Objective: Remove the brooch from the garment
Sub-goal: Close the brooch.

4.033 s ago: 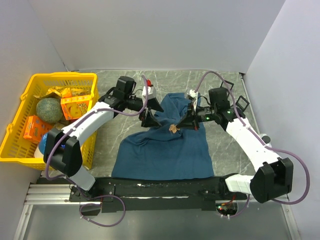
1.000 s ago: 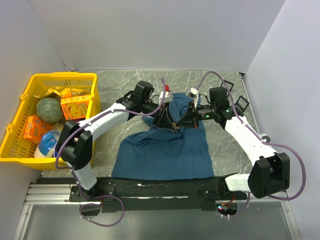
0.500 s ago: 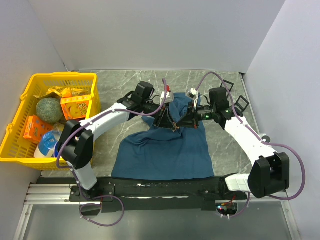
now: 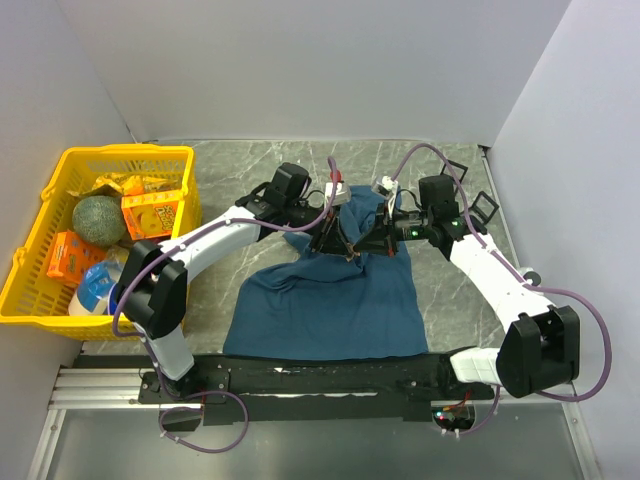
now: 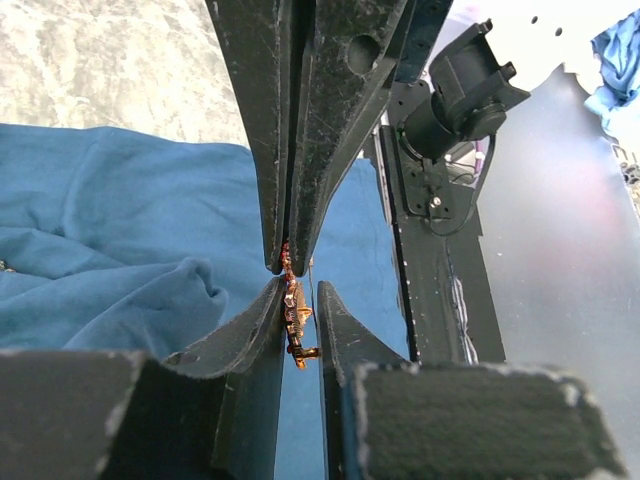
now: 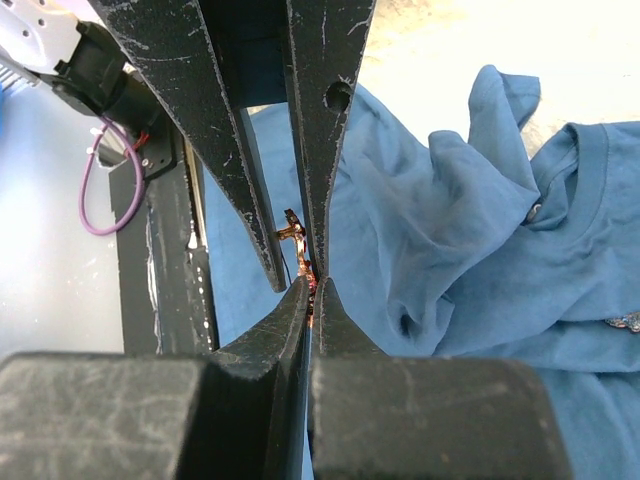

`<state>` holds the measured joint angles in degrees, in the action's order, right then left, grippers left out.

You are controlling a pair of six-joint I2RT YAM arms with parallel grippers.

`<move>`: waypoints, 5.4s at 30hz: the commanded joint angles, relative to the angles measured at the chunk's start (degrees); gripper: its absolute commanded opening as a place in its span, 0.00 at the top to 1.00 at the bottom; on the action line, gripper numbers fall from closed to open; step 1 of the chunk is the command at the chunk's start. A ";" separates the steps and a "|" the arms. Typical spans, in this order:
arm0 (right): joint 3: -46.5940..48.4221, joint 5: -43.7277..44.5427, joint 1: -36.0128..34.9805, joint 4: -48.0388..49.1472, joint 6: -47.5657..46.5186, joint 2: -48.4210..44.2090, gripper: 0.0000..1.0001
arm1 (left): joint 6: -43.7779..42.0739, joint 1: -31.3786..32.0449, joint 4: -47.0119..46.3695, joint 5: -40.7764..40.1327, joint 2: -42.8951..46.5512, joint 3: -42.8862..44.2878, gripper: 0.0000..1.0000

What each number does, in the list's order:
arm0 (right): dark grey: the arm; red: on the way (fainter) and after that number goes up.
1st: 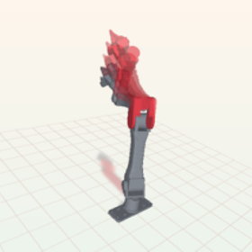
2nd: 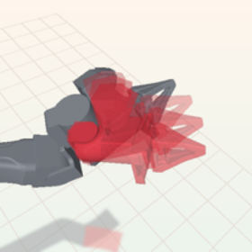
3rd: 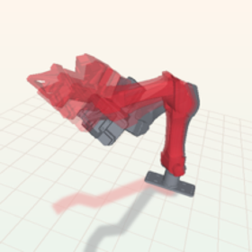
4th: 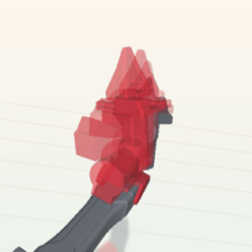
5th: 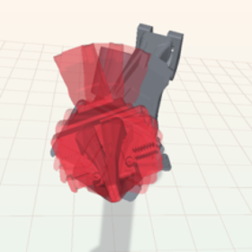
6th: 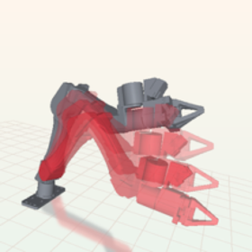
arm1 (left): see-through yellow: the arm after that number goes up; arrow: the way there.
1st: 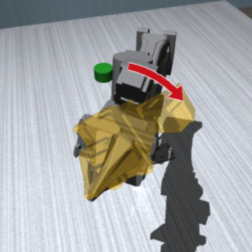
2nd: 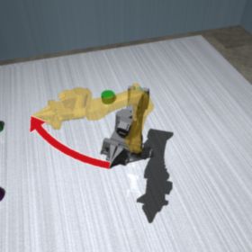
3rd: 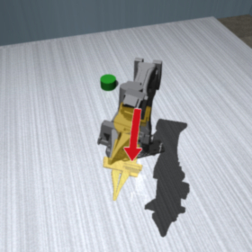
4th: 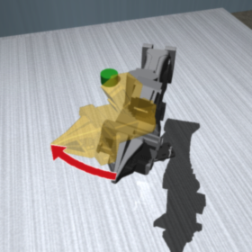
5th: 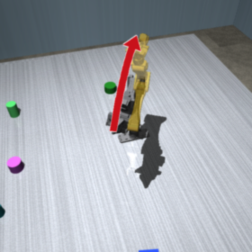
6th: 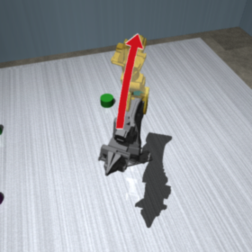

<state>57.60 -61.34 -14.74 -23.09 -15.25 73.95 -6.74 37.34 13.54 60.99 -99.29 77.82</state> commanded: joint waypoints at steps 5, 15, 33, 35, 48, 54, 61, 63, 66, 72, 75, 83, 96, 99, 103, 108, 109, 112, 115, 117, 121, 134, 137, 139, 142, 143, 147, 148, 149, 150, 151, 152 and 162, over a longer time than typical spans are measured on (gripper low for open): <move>-1.00 -0.80 -0.02 3.05 1.09 -2.67 1.00 | -1.17 0.54 -0.36 -1.93 -0.82 3.04 0.86; -1.62 0.61 -0.02 3.93 1.36 -3.64 1.00 | -3.71 0.80 2.89 -3.33 -1.26 4.53 0.88; -1.88 0.44 -0.11 3.84 0.74 -4.17 1.00 | -2.93 0.45 2.72 2.54 -1.17 4.62 0.74; -1.79 0.09 -0.02 3.93 0.74 -4.17 1.00 | -1.79 0.01 1.23 3.95 -1.09 4.10 0.73; -1.79 -0.45 0.24 3.84 1.09 -4.08 1.00 | 0.68 -0.52 -1.32 8.53 -1.00 2.95 0.62; -1.62 -0.80 0.42 3.93 1.36 -4.08 1.00 | -0.20 -0.43 -0.89 8.53 -1.09 2.86 0.60; -1.53 -3.87 1.90 4.98 3.90 -3.64 1.00 | -2.66 -0.16 1.13 7.21 -1.00 2.86 0.57; -1.44 -5.10 2.00 5.16 4.70 -3.38 1.00 | -3.19 -0.08 1.66 7.04 -1.00 3.04 0.56; -1.27 -6.15 2.52 5.34 5.58 -2.94 1.00 | -3.36 0.27 1.75 6.60 -1.00 3.04 0.56; -1.62 -5.89 2.52 5.78 5.75 -2.59 1.00 | -1.43 0.45 -0.09 5.63 -1.00 2.69 0.63; -1.53 -5.90 2.44 5.78 5.93 -2.24 1.00 | -0.64 0.45 -0.80 5.37 -1.00 2.51 0.68; -1.62 -5.89 2.53 5.95 6.02 -2.32 1.00 | 1.47 0.45 -3.26 5.01 -1.26 1.72 0.71; -1.70 -5.72 2.53 5.78 5.75 -2.32 1.00 | 3.14 0.36 -4.13 2.73 -1.35 1.90 0.74; -1.79 -5.54 2.52 5.78 5.49 -2.41 1.00 | 3.93 0.36 -4.75 2.29 -1.26 1.72 0.75; -1.79 -5.28 2.53 5.69 5.31 -2.50 1.00 | 4.89 0.27 -5.63 2.29 -1.17 1.46 0.75; -1.79 -4.93 2.53 5.60 5.14 -2.50 1.00 | 5.16 0.19 -6.07 1.94 -1.44 1.37 0.75; -1.79 -5.02 2.53 5.51 5.05 -2.58 1.00 | 5.51 0.19 -6.24 1.68 -1.44 1.28 0.75; -1.88 -4.75 2.53 5.43 4.79 -2.50 1.00 | 6.39 0.01 -6.86 1.94 -1.53 1.11 0.75; -1.88 -4.84 2.52 5.43 4.87 -2.50 1.00 | 6.39 -0.16 -7.48 1.85 -1.53 1.10 0.76; -1.88 -4.75 2.53 5.51 4.96 -2.76 1.00 | 8.39 -0.16 -7.83 1.32 -1.53 0.93 0.76; -2.06 -4.58 2.53 5.60 4.79 -2.67 1.00 | 9.99 -0.43 -9.40 0.79 -1.35 0.40 0.78; -1.97 -4.14 2.53 5.78 5.05 -2.76 1.00 | 11.84 -0.60 -10.46 -2.98 -1.44 0.05 0.85; -2.14 -4.05 2.53 5.95 5.14 -2.94 1.00 | 12.19 -0.60 -10.46 -4.74 -1.44 0.14 0.87; -2.15 -3.96 2.44 6.04 5.23 -2.94 1.00 | 12.19 -0.60 -10.38 -5.70 -1.44 0.14 0.87; -2.23 -3.87 2.53 6.13 5.31 -3.02 1.00 | 12.19 -0.60 -10.11 -7.02 -1.35 0.23 0.90; -2.15 -3.87 2.53 6.13 5.31 -3.03 1.00 | 11.93 -0.60 -9.94 -7.55 -1.44 0.31 0.90; -2.14 -3.70 2.53 6.22 5.31 -3.03 1.00 | 10.88 -0.60 -9.15 -7.91 -1.53 0.40 0.90; -2.14 -3.70 2.53 6.30 5.31 -3.03 1.00 | 10.79 -0.60 -9.06 -7.82 -1.44 0.40 0.90; -2.23 -3.70 2.53 6.22 5.31 -2.94 1.00 | 10.70 -0.60 -8.97 -7.56 -1.52 0.40 0.90; -2.15 -3.61 2.44 6.22 5.31 -2.94 1.00 | 10.35 -0.60 -8.80 -7.21 -1.53 0.58 0.90; -2.23 -3.61 2.52 6.22 5.31 -2.94 1.00 | 10.00 -0.60 -8.71 -7.12 -1.53 0.66 0.90; -2.15 -3.52 2.53 6.22 5.31 -2.94 1.00 | 9.56 -0.60 -7.75 -6.77 -1.61 0.93 0.90; -2.14 -3.61 2.53 6.13 5.31 -2.94 1.00 | 3.32 -0.60 -3.00 -3.60 -1.53 2.77 0.74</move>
<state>55.75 -60.99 -12.01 -17.85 -10.31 71.61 0.38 37.32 8.54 58.22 -100.38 78.76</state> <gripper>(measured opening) 0.018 0.243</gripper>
